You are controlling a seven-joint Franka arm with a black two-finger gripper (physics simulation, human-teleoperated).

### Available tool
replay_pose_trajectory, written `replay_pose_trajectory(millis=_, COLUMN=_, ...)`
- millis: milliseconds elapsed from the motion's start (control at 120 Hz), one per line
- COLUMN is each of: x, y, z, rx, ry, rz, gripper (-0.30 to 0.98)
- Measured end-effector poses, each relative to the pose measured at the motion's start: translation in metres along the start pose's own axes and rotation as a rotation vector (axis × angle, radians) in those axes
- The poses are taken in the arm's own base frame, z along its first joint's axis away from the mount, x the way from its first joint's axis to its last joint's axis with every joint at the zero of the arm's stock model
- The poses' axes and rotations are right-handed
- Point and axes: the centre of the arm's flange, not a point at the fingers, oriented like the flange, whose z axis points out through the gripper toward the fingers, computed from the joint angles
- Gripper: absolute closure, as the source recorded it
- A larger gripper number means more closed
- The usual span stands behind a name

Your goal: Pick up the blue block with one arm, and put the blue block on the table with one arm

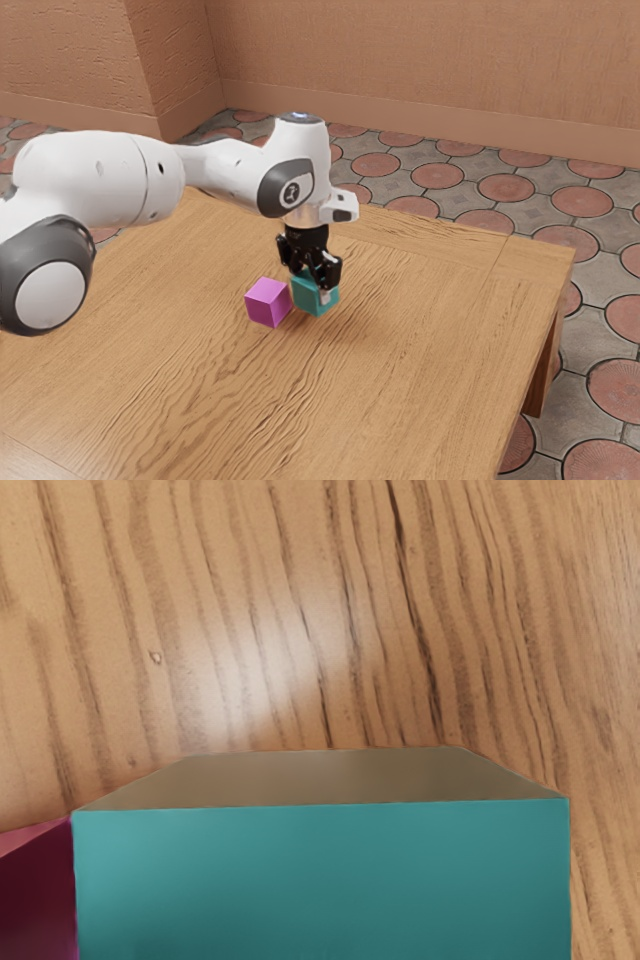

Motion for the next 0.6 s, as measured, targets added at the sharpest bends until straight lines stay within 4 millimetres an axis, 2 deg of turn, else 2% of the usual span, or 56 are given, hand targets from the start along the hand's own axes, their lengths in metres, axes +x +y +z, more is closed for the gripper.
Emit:
replay_pose_trajectory(millis=233, x=0.001, y=0.003, z=0.002, rx=-0.013, ry=-0.002, rz=-0.002, gripper=0.12)
replay_pose_trajectory(millis=308, x=-0.002, y=0.002, z=-0.024, rx=-0.018, ry=0.035, rz=-0.004, gripper=0.09)
replay_pose_trajectory(millis=408, x=-0.009, y=0.01, z=-0.062, rx=-0.021, ry=0.083, rz=0.009, gripper=0.05)
replay_pose_trajectory(millis=508, x=-0.014, y=0.014, z=-0.078, rx=-0.023, ry=0.098, rz=0.017, gripper=0.03)
replay_pose_trajectory(millis=600, x=-0.016, y=0.016, z=-0.083, rx=-0.023, ry=0.097, rz=0.022, gripper=0.02)
